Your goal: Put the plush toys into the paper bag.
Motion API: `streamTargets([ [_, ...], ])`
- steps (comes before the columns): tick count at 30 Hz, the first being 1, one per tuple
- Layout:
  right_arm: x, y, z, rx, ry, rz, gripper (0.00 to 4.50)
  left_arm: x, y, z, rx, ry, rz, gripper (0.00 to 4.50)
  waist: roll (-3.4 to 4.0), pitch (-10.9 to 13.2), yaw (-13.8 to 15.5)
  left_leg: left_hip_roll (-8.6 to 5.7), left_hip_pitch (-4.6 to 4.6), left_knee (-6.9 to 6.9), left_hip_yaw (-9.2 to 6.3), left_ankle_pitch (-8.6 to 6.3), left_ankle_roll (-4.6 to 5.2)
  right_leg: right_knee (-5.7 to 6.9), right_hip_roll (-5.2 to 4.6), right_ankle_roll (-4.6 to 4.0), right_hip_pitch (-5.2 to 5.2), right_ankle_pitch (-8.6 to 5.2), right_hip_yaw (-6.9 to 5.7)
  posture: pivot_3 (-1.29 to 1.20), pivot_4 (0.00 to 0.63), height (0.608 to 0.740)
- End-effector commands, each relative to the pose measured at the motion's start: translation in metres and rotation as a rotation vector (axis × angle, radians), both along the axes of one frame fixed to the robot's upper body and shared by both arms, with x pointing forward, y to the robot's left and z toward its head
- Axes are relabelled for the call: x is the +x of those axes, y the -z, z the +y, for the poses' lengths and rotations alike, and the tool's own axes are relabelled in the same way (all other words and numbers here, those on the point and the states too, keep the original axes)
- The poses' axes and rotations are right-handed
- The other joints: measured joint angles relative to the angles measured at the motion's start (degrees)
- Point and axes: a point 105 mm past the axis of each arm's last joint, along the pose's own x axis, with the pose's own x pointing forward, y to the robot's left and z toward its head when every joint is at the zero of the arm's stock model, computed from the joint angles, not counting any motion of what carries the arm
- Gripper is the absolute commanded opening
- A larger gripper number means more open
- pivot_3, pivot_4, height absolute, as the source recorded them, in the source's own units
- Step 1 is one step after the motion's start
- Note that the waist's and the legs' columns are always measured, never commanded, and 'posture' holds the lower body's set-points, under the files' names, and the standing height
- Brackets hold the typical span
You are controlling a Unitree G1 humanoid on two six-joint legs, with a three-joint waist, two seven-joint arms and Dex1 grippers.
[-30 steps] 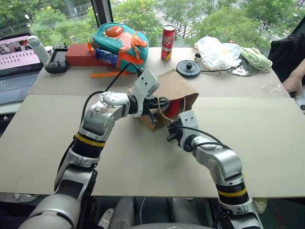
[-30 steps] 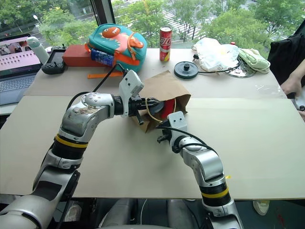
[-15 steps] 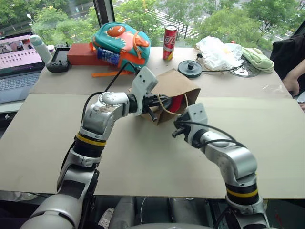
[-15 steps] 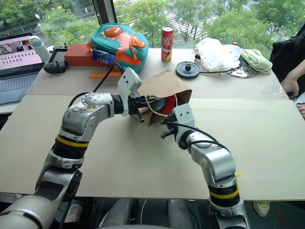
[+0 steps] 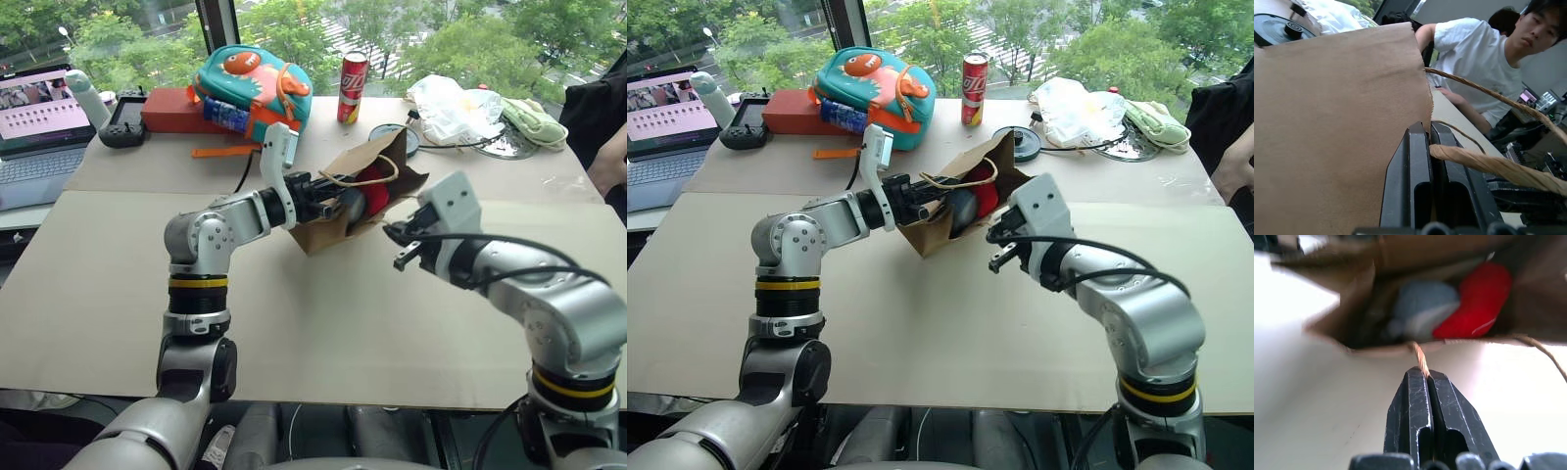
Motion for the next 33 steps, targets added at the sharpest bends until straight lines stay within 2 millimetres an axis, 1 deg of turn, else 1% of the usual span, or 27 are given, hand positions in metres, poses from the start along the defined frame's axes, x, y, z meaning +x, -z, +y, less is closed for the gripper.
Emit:
streamTargets([
  [1,-0.005,-0.025,-0.004,-0.014,-0.012,-0.061,0.03,-0.009,-0.013,0.001,-0.091,0.042,0.019,0.18,0.0,0.0,0.07,0.0,0.0,0.0,0.0,0.0,0.0,0.0,0.0,0.0,0.0,0.0,0.0,0.0,0.15,0.739],
  [5,-0.013,-0.047,0.004,-0.003,-0.061,-0.104,0.03,-0.013,-0.014,0.003,-0.164,0.081,0.102,0.18,-0.01,0.0,0.01,0.0,-0.01,0.01,0.02,0.0,0.0,0.0,0.0,0.0,-0.02,0.0,0.03,0.0,0.15,0.739],
  [7,-0.015,-0.051,0.007,-0.003,-0.078,-0.106,0.03,-0.013,-0.01,0.005,-0.156,0.085,0.123,0.18,0.0,0.0,0.09,0.0,-0.02,0.02,0.0,0.0,0.0,0.0,0.0,0.0,-0.01,0.0,0.0,0.0,0.15,0.739],
  [10,-0.019,-0.048,0.011,-0.015,-0.098,-0.09,0.03,-0.014,-0.001,0.007,-0.118,0.084,0.143,0.18,0.0,0.0,0.18,-0.01,-0.02,0.01,0.0,0.0,0.0,-0.03,-0.01,0.0,0.01,0.0,-0.01,0.0,0.15,0.739],
  [13,-0.018,-0.036,0.016,-0.011,-0.096,-0.046,0.03,-0.013,0.016,0.008,-0.049,0.077,0.145,0.18,0.0,0.0,0.19,-0.02,-0.02,0.01,0.01,0.0,0.0,-0.03,-0.03,0.0,0.01,0.0,0.01,0.0,0.15,0.739],
  [15,-0.017,-0.025,0.016,-0.02,-0.08,-0.012,0.0,-0.016,0.022,0.007,-0.026,0.092,0.141,0.7,0.0,0.0,0.18,-0.02,-0.01,0.0,0.01,0.0,0.0,-0.02,-0.02,-0.01,0.0,0.01,0.01,0.0,0.15,0.739],
  [16,-0.015,-0.021,0.015,-0.017,-0.067,-0.002,0.32,-0.017,0.024,0.007,-0.017,0.098,0.138,0.92,0.0,0.0,0.2,-0.02,-0.01,-0.01,0.01,0.0,-0.01,-0.02,-0.03,-0.01,0.0,0.01,0.0,0.0,0.15,0.739],
  [17,-0.014,-0.02,0.014,-0.009,-0.051,0.002,0.66,-0.017,0.026,0.007,-0.014,0.104,0.137,1.29,0.0,0.0,0.2,-0.02,-0.02,-0.01,0.01,0.0,-0.01,-0.02,-0.03,-0.01,-0.01,0.01,0.01,0.0,0.15,0.739],
  [19,-0.013,-0.02,0.014,0.006,-0.048,0.0,1.19,-0.019,0.024,0.009,-0.023,0.121,0.134,2.03,0.0,0.0,0.2,-0.02,-0.03,0.01,0.01,0.01,-0.01,-0.01,-0.03,-0.02,-0.03,0.01,0.02,0.0,0.15,0.739],
  [21,-0.015,-0.024,0.015,0.022,-0.056,-0.009,1.93,-0.02,0.02,0.012,-0.032,0.13,0.115,2.84,0.0,0.0,0.13,-0.01,-0.02,0.01,0.02,0.01,-0.01,-0.01,-0.03,-0.02,-0.02,0.01,0.01,0.0,0.15,0.739],
  [22,-0.016,-0.027,0.014,0.029,-0.062,-0.017,2.21,-0.018,0.014,0.015,-0.042,0.13,0.094,3.15,0.0,0.0,0.07,-0.01,0.0,0.0,0.02,0.01,-0.01,-0.01,-0.02,-0.02,-0.02,0.01,0.02,0.0,0.15,0.739],
  [23,-0.016,-0.03,0.012,0.034,-0.062,-0.024,2.61,-0.018,0.008,0.019,-0.056,0.133,0.074,3.59,0.0,0.0,0.05,0.0,0.0,-0.01,0.02,0.01,-0.01,-0.01,-0.01,-0.02,-0.02,0.01,0.02,0.0,0.15,0.739],
  [24,-0.017,-0.032,0.011,0.036,-0.062,-0.028,2.86,-0.018,0.004,0.021,-0.067,0.136,0.062,3.65,0.0,0.0,0.06,0.0,0.0,-0.01,0.02,0.01,-0.01,-0.01,-0.01,-0.02,-0.03,0.01,0.01,0.0,0.15,0.739],
  [25,-0.018,-0.035,0.009,0.039,-0.067,-0.036,3.28,-0.018,-0.003,0.023,-0.086,0.142,0.05,3.65,0.0,0.0,0.09,0.0,-0.01,-0.01,0.02,0.01,-0.01,-0.01,-0.01,-0.01,-0.03,0.01,0.01,0.0,0.15,0.739],
  [28,-0.024,-0.049,0.008,0.061,-0.108,-0.074,4.26,-0.021,-0.019,0.029,-0.109,0.166,0.005,3.65,0.0,0.0,0.15,0.0,-0.03,0.0,0.02,0.01,-0.01,-0.03,-0.02,-0.01,-0.03,0.01,0.0,0.0,0.15,0.739],
  [29,-0.027,-0.055,0.01,0.078,-0.137,-0.09,4.48,-0.024,-0.023,0.03,-0.117,0.181,-0.007,3.65,0.0,0.0,0.15,0.0,-0.04,-0.01,0.03,0.0,-0.01,-0.04,-0.02,-0.01,-0.03,0.01,0.0,0.0,0.15,0.739],
  [31,-0.036,-0.065,0.014,0.101,-0.206,-0.121,4.48,-0.029,-0.03,0.034,-0.122,0.207,-0.022,3.65,0.0,0.0,0.11,0.0,-0.04,-0.02,0.02,0.0,-0.01,-0.06,-0.02,-0.01,-0.03,0.0,0.0,0.0,0.15,0.739],
  [33,-0.041,-0.069,0.014,0.108,-0.239,-0.13,4.48,-0.032,-0.031,0.036,-0.114,0.223,-0.028,3.65,0.0,0.0,0.1,0.01,-0.02,-0.05,0.02,0.0,0.0,-0.05,-0.02,-0.01,-0.02,0.0,-0.01,0.0,0.15,0.739],
])
